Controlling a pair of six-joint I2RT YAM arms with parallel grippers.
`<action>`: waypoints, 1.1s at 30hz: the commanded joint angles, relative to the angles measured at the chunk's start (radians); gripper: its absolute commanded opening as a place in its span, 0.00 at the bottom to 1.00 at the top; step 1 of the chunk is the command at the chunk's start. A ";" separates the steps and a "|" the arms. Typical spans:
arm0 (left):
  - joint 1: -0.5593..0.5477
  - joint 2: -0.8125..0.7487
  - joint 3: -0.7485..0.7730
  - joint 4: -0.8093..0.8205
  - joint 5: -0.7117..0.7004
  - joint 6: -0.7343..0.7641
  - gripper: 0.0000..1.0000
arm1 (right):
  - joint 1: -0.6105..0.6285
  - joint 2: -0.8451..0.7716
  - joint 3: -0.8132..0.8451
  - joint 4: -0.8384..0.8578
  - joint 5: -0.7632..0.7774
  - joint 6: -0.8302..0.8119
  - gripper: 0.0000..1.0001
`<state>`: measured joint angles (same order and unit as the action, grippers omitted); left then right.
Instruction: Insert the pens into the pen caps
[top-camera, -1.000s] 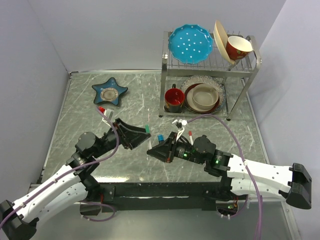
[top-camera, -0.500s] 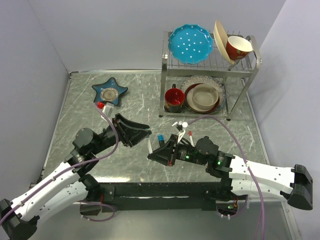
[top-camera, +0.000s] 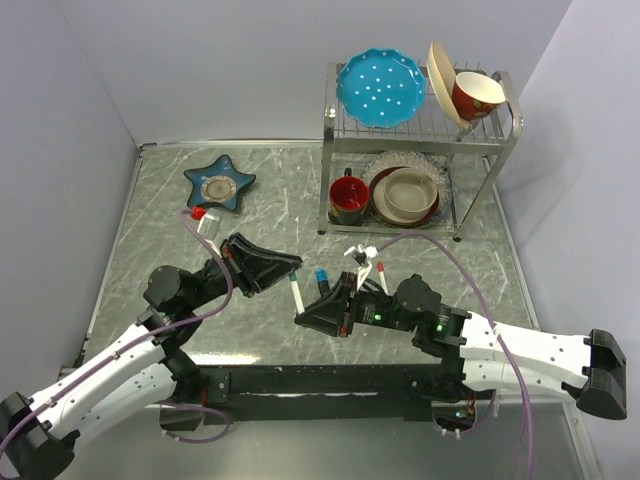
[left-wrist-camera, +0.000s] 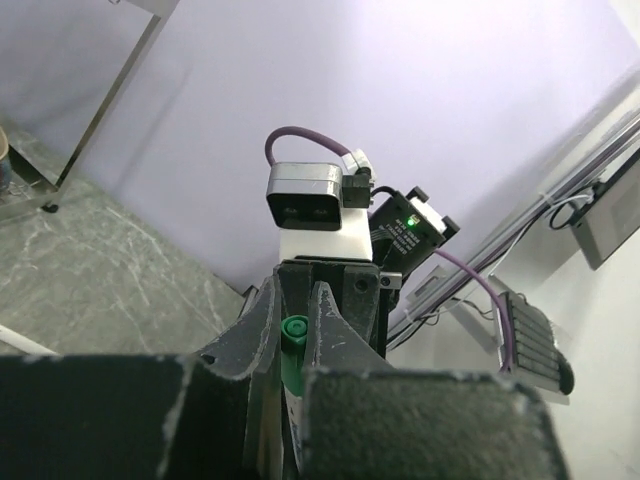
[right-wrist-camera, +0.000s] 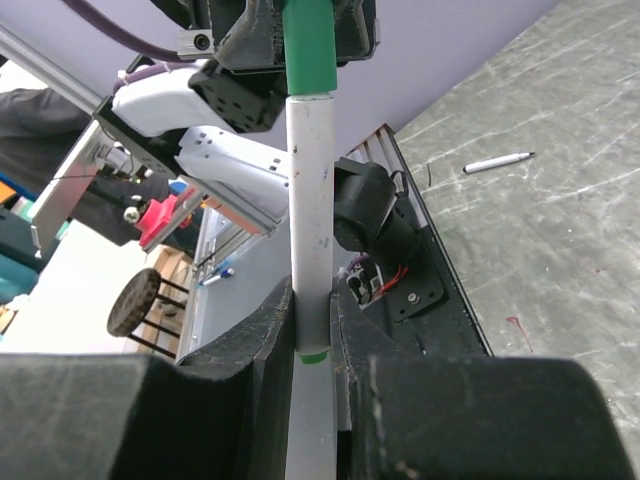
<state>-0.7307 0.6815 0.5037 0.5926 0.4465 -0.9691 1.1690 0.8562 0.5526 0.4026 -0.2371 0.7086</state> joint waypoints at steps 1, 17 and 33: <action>-0.039 -0.019 -0.044 0.014 0.083 -0.080 0.01 | -0.015 -0.025 0.085 0.215 0.116 -0.061 0.00; -0.067 -0.108 -0.128 -0.267 0.119 0.050 0.01 | -0.203 0.081 0.400 0.125 0.088 -0.181 0.00; -0.088 -0.046 -0.340 0.167 0.115 -0.180 0.01 | -0.265 0.237 0.529 0.222 0.047 -0.155 0.00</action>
<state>-0.7425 0.6083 0.2523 0.9203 0.1402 -1.0561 1.0065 1.1011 0.8749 0.0799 -0.4843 0.5266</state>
